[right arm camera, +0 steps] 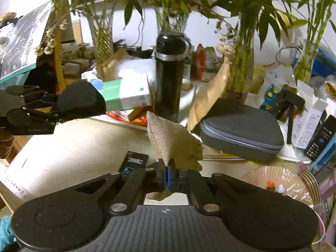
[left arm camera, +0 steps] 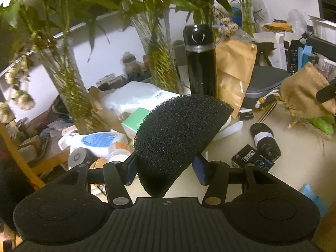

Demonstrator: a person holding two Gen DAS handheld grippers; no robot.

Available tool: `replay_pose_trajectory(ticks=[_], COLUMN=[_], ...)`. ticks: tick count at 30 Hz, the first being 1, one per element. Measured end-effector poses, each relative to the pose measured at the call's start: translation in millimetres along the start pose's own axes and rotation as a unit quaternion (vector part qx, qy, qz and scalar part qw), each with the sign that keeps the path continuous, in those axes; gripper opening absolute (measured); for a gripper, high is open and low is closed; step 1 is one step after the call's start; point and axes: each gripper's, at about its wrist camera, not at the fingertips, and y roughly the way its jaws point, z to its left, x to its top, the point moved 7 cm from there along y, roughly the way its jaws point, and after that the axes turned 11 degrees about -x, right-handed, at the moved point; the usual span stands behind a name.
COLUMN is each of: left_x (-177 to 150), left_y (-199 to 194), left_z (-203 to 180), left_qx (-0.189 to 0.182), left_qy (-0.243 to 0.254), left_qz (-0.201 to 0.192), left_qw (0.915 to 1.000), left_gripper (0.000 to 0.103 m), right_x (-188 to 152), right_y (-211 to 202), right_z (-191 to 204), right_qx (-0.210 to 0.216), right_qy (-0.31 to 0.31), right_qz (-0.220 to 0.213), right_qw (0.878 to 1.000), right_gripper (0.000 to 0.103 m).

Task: Organize soft objects
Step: 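Carry the burlap pouch with the right tool while the left tool carries the sponge to the box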

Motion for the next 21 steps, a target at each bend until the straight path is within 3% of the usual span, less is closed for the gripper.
replay_pose_trajectory(ticks=[11, 21], left_x=[-3.7, -5.9], left_y=[-61.2, -134.4], left_z=[-11.5, -10.2], left_qx=[0.026, 0.084], left_qy=[-0.056, -0.104], left_qz=[-0.036, -0.04], left_qw=[0.9974, 0.9902], left_gripper=[0.053, 0.053], right_x=[3.0, 3.0], right_y=[-30.0, -78.4], right_z=[1.5, 5.6], right_qx=[-0.005, -0.016], right_qy=[-0.001, -0.001], right_qz=[-0.041, -0.101], right_qw=[0.999, 0.995], right_gripper=[0.004, 0.004])
